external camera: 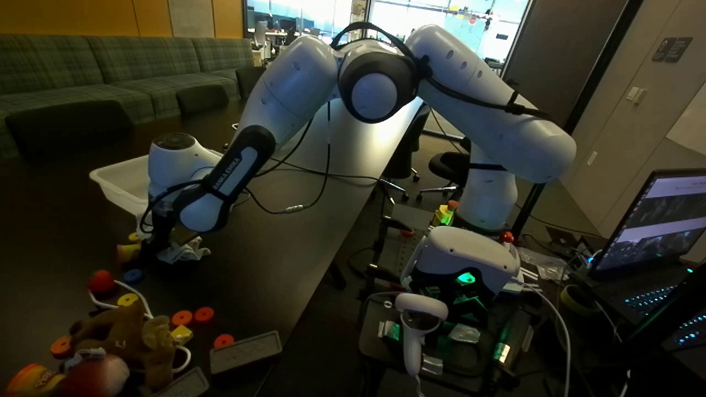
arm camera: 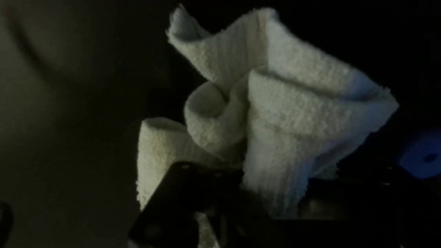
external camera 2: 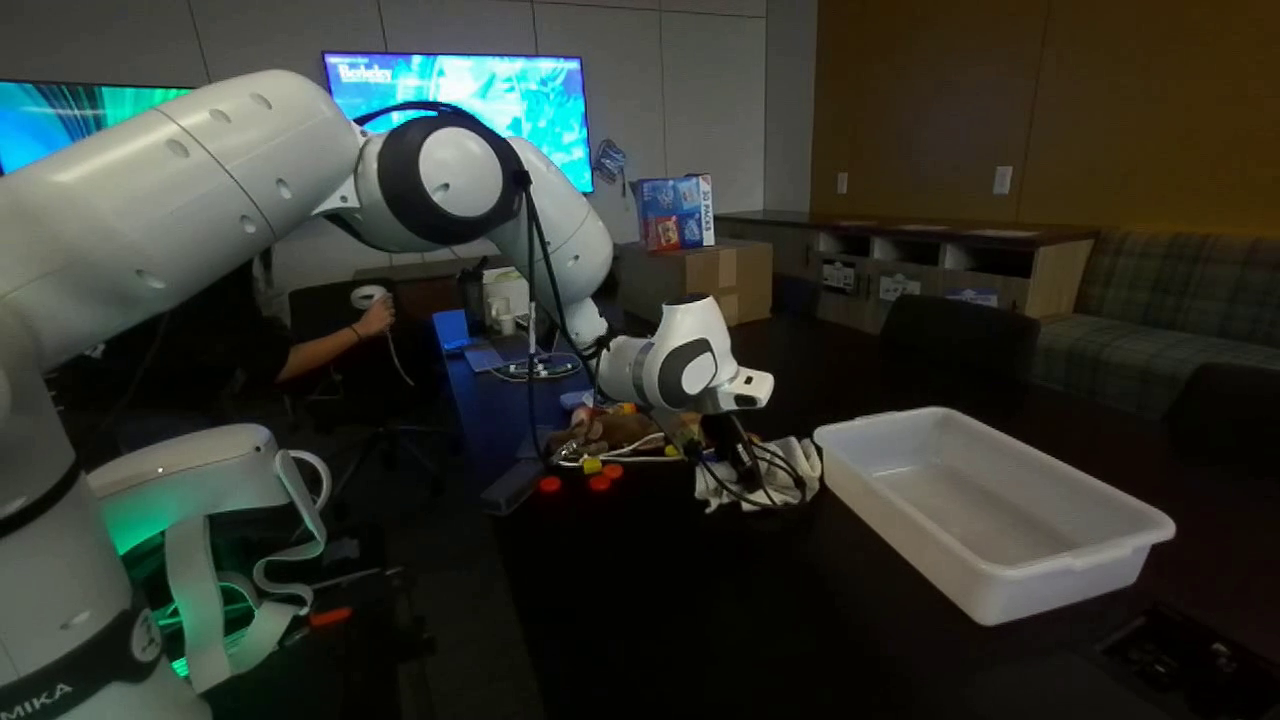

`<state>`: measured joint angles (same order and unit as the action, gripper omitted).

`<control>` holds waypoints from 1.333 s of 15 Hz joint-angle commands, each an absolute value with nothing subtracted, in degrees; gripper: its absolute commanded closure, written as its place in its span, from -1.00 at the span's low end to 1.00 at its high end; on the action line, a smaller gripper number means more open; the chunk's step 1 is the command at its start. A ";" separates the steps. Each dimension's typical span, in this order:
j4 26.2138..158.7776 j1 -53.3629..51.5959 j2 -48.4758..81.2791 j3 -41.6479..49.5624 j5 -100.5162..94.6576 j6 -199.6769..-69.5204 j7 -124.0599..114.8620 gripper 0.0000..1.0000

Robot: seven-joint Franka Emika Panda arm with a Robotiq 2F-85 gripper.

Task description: Use the towel to push all the objects on the table to the left

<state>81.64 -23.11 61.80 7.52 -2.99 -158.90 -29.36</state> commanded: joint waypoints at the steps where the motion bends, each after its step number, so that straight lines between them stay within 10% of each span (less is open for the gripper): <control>1: 77.34 -23.66 64.34 7.12 -2.55 -159.44 -27.37 0.95; 20: 63.89 -21.72 63.68 11.35 -3.03 -161.63 -24.46 0.95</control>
